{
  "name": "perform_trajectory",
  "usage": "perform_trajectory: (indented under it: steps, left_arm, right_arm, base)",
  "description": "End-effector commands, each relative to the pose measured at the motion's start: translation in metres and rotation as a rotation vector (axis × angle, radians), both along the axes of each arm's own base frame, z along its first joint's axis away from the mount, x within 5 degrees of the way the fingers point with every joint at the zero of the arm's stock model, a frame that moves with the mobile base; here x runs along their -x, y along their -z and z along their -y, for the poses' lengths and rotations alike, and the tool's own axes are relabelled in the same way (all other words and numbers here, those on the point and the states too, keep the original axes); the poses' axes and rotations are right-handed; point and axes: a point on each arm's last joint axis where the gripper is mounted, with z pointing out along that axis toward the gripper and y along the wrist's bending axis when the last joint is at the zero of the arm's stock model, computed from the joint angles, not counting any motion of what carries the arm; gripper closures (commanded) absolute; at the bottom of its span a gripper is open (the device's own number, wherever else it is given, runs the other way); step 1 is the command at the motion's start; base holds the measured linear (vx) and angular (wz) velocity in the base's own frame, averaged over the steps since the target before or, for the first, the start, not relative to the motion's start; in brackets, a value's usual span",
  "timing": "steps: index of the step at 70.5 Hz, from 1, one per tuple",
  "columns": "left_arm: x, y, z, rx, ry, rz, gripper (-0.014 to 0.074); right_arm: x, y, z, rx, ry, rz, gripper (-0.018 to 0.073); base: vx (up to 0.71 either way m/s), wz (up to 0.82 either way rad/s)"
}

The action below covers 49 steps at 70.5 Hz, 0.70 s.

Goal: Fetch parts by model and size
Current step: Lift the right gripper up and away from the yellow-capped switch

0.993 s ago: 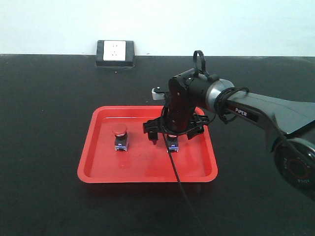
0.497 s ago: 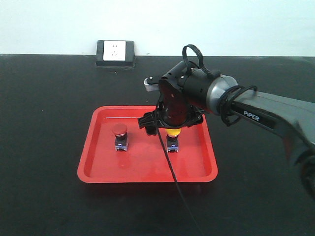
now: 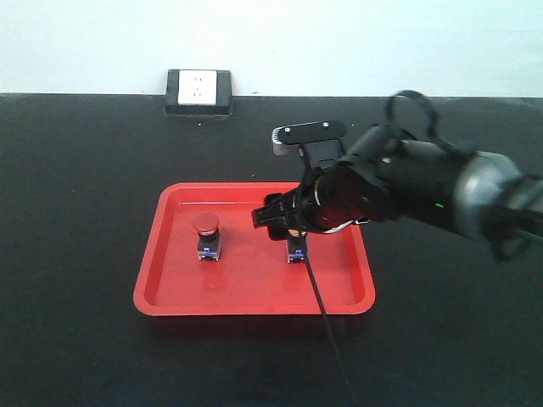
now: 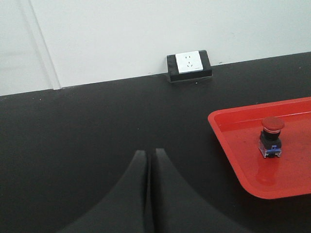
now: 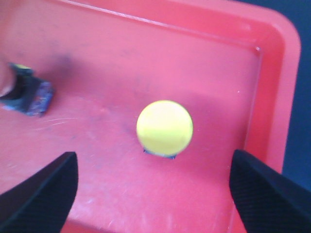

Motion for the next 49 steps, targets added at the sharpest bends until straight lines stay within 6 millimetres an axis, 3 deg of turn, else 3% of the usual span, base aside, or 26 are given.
perform_trajectory:
  steps: [1,11,21,26,37,49]
  left_arm:
    - [-0.001,-0.012,0.001,0.003,0.012,0.076,0.0603]
    - [-0.001,-0.012,0.001,0.003,0.012,0.076,0.0603]
    - [-0.001,-0.012,0.001,0.003,0.012,0.076,0.0603]
    - [-0.001,-0.012,0.001,0.003,0.012,0.076,0.0603]
    - [-0.001,-0.012,0.001,0.003,0.013,0.076,0.0603]
    - [-0.001,-0.012,0.001,0.004,0.013,0.076,0.0603]
  right_arm:
    - [0.013,-0.041,0.008,-0.092,-0.058,0.183,-0.0012]
    - [0.041,-0.053,0.024,-0.13,-0.11,0.28,0.0025]
    - [0.071,-0.063,0.043,-0.149,-0.166,0.375,0.0124]
    - [0.085,-0.066,0.052,-0.155,-0.184,0.41,0.0226]
    - [0.115,-0.069,0.072,-0.159,-0.204,0.467,0.0578]
    - [0.144,-0.074,0.091,-0.171,-0.239,0.56,0.0569]
  base:
    - [0.0,0.0]
    - [0.0,0.0]
    - [0.0,0.0]
    - [0.0,0.0]
    - [0.0,0.0]
    - [0.0,0.0]
